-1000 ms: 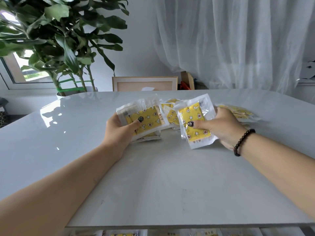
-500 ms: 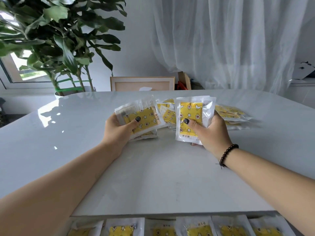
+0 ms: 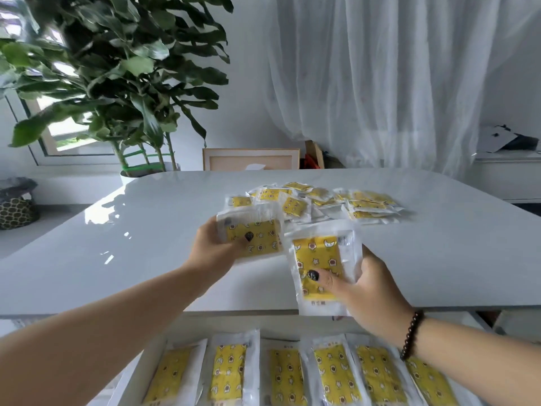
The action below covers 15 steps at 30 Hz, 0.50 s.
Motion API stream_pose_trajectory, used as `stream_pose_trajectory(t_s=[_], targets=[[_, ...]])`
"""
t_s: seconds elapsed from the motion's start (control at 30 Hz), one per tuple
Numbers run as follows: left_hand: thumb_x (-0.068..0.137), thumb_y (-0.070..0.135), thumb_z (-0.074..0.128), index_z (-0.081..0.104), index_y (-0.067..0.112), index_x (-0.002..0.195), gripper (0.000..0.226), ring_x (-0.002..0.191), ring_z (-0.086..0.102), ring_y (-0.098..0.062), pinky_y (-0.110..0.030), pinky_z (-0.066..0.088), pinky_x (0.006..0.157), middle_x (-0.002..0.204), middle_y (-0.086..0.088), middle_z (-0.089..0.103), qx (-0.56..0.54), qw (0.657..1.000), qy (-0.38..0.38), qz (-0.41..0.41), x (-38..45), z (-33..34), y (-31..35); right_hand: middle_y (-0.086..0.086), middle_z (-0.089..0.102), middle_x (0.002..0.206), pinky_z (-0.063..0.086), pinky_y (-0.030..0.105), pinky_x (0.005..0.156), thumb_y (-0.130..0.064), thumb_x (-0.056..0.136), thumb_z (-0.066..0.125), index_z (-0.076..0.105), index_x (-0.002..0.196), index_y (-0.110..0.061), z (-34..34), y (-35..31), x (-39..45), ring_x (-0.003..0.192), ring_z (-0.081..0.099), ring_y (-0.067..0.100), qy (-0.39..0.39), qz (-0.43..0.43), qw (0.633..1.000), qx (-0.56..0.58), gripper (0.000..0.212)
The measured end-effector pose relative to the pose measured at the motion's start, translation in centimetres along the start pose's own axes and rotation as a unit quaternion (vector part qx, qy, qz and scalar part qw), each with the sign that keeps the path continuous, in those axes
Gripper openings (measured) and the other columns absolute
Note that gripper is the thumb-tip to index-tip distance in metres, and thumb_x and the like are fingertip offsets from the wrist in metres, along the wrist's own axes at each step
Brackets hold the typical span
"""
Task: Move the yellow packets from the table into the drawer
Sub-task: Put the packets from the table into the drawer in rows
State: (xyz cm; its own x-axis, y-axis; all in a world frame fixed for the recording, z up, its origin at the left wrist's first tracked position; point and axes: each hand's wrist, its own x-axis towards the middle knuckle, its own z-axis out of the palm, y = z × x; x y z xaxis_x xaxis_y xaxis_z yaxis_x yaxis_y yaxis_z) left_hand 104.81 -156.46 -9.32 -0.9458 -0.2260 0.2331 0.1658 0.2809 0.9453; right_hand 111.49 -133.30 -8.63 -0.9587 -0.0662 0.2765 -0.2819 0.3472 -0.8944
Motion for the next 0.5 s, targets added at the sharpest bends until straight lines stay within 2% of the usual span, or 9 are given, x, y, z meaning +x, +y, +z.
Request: stream_pose_trajectory(t_s=[0.07, 0.1, 0.17, 0.23, 0.3, 0.37, 0.43, 0.5], targets=[[0.08, 0.002, 0.072, 0.065, 0.027, 0.092, 0.029, 0.074, 0.069, -0.006, -0.016, 0.05, 0.062, 0.084, 0.007, 0.072, 0.0, 1.0, -0.002, 0.001, -2.5, -1.3, 0.8, -0.01, 0.025, 0.049, 0.029, 0.013, 0.037, -0.03, 0.077, 0.073, 0.038, 0.066, -0.027, 0.0, 0.2, -2.9, 0.034, 0.027, 0.005, -0.018, 0.018, 0.998, -0.054, 0.037], [0.08, 0.002, 0.072, 0.064, 0.029, 0.088, 0.03, 0.071, 0.068, -0.002, -0.013, 0.049, 0.061, 0.082, 0.009, 0.071, 0.006, 1.0, -0.002, 0.005, -3.9, -2.0, 1.2, -0.01, 0.024, 0.048, 0.027, 0.015, 0.039, -0.033, 0.078, 0.073, 0.036, 0.067, -0.029, 0.1, 0.6, -4.1, 0.035, 0.024, 0.005, -0.042, 0.033, 0.995, -0.084, 0.038], [0.08, 0.003, 0.072, 0.06, 0.034, 0.084, 0.033, 0.064, 0.064, 0.007, -0.008, 0.048, 0.059, 0.081, 0.013, 0.068, 0.024, 1.0, 0.001, 0.015, -6.2, -3.2, 1.7, -0.009, 0.026, 0.047, 0.026, 0.015, 0.04, -0.033, 0.079, 0.073, 0.034, 0.07, -0.032, -0.1, 1.8, -5.9, 0.036, 0.026, 0.005, -0.083, 0.069, 0.987, -0.12, 0.04], [0.08, 0.004, 0.072, 0.06, 0.035, 0.084, 0.033, 0.065, 0.063, 0.009, -0.008, 0.049, 0.062, 0.083, 0.015, 0.068, 0.029, 0.999, 0.011, 0.013, -8.0, -4.2, 1.8, -0.009, 0.027, 0.054, 0.025, 0.014, 0.041, -0.037, 0.079, 0.072, 0.035, 0.071, -0.034, -0.4, 3.0, -7.1, 0.04, 0.025, 0.004, -0.115, 0.106, 0.976, -0.149, 0.038], [0.08, 0.006, 0.073, 0.064, 0.03, 0.094, 0.03, 0.074, 0.066, 0.002, -0.015, 0.051, 0.068, 0.087, 0.01, 0.07, 0.038, 0.999, 0.017, -0.01, -9.4, -4.9, 1.4, -0.005, 0.029, 0.061, 0.026, 0.013, 0.041, -0.042, 0.081, 0.069, 0.036, 0.076, -0.035, -0.8, 3.5, -7.9, 0.046, 0.026, 0.004, -0.15, 0.125, 0.963, -0.184, 0.034], [0.08, 0.008, 0.074, 0.065, 0.021, 0.107, 0.032, 0.083, 0.068, -0.008, -0.021, 0.051, 0.071, 0.094, 0.005, 0.071, 0.045, 0.998, 0.017, -0.038, -10.5, -5.2, 0.8, -0.006, 0.034, 0.061, 0.027, 0.011, 0.04, -0.041, 0.082, 0.068, 0.043, 0.081, -0.033, -1.3, 3.8, -8.4, 0.044, 0.03, 0.003, -0.15, 0.127, 0.964, -0.18, 0.026], [0.08, 0.008, 0.073, 0.065, 0.02, 0.107, 0.031, 0.084, 0.069, -0.008, -0.019, 0.049, 0.068, 0.094, 0.006, 0.072, 0.045, 0.998, 0.012, -0.047, -11.6, -5.0, 0.5, -0.007, 0.04, 0.062, 0.031, 0.011, 0.04, -0.038, 0.084, 0.067, 0.044, 0.085, -0.034, -1.5, 4.2, -8.6, 0.044, 0.034, 0.002, -0.147, 0.123, 0.967, -0.171, 0.023], [0.08, 0.007, 0.073, 0.065, 0.023, 0.104, 0.029, 0.085, 0.069, -0.007, -0.017, 0.048, 0.067, 0.092, 0.008, 0.072, 0.046, 0.998, 0.013, -0.052, -12.6, -4.7, 0.4, 0.004, 0.052, 0.071, 0.043, 0.016, 0.044, -0.045, 0.082, 0.066, 0.046, 0.09, -0.034, -1.5, 4.2, -9.2, 0.053, 0.045, 0.007, -0.17, 0.134, 0.958, -0.186, 0.025]])
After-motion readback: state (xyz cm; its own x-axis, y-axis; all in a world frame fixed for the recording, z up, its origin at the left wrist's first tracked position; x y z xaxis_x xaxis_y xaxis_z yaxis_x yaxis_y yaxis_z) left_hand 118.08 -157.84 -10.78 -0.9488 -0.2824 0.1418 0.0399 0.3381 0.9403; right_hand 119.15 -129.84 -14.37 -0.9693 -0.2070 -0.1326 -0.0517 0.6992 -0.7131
